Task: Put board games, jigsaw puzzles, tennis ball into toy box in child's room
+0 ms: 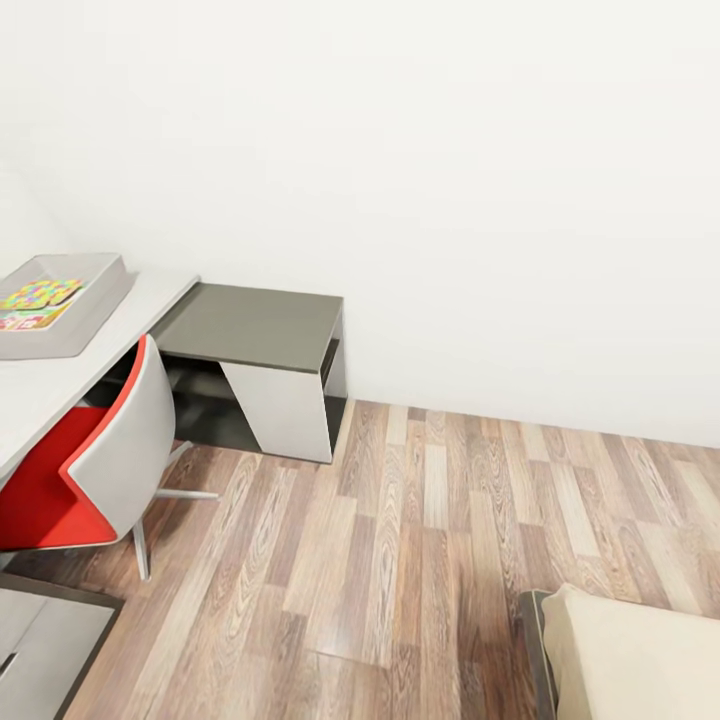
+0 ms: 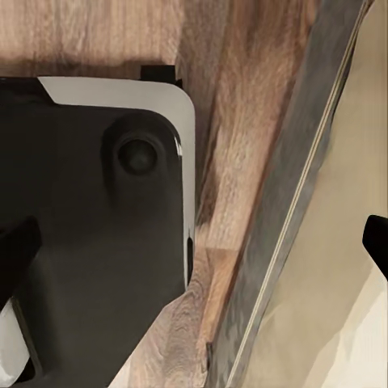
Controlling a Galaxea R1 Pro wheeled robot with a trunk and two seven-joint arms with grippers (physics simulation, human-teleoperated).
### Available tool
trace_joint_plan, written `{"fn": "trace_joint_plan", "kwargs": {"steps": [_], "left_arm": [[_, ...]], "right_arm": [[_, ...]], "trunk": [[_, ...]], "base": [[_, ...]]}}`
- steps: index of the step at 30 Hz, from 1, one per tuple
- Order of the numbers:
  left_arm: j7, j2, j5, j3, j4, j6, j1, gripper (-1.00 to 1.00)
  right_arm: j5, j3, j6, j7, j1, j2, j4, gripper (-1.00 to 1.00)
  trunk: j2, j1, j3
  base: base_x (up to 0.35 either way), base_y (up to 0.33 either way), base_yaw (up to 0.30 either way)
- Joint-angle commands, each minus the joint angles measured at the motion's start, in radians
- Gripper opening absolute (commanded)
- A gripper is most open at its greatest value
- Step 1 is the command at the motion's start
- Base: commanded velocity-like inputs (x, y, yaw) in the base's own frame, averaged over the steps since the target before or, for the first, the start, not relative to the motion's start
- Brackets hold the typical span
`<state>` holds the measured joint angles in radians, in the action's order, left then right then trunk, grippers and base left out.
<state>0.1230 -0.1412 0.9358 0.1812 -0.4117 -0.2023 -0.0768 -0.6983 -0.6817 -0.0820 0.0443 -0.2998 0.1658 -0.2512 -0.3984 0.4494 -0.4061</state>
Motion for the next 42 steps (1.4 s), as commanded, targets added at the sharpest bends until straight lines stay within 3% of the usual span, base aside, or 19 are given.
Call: {"fn": "trace_joint_plan", "kwargs": {"steps": [1,8,14,26,42], "left_arm": [[0.002,0.0,0.005,0.008,0.013,0.017,0.0,1.0],[-0.018,0.002,-0.011,0.009,0.063,0.122,0.0,1.0],[-0.022,0.002,-0.015,0.009,0.09,0.164,0.0,1.0],[-0.023,0.002,-0.008,0.003,0.107,0.177,0.0,1.0],[-0.023,0.003,-0.013,0.007,0.109,0.177,0.0,1.0]], "right_arm": [[-0.006,-0.007,0.011,0.003,0.003,0.0,-0.001,1.0],[-0.005,-0.007,0.082,-0.011,0.023,-0.004,0.005,1.0],[-0.004,-0.007,0.148,-0.06,0.053,-0.004,0.008,1.0],[-0.004,-0.006,0.24,-0.087,0.087,-0.031,0.056,1.0],[-0.005,-0.004,0.294,-0.089,0.092,-0.037,0.068,1.0]], "trunk": [[-0.002,0.001,0.0],[-0.002,0.001,0.012],[-0.002,0.001,0.022],[-0.002,0.001,0.041],[-0.002,0.001,0.067]], "base": [[0.0,0.0,0.0],[0.0,0.0,0.0],[0.0,0.0,0.0],[0.0,0.0,0.0],[-0.048,0.018,0.0]]}}
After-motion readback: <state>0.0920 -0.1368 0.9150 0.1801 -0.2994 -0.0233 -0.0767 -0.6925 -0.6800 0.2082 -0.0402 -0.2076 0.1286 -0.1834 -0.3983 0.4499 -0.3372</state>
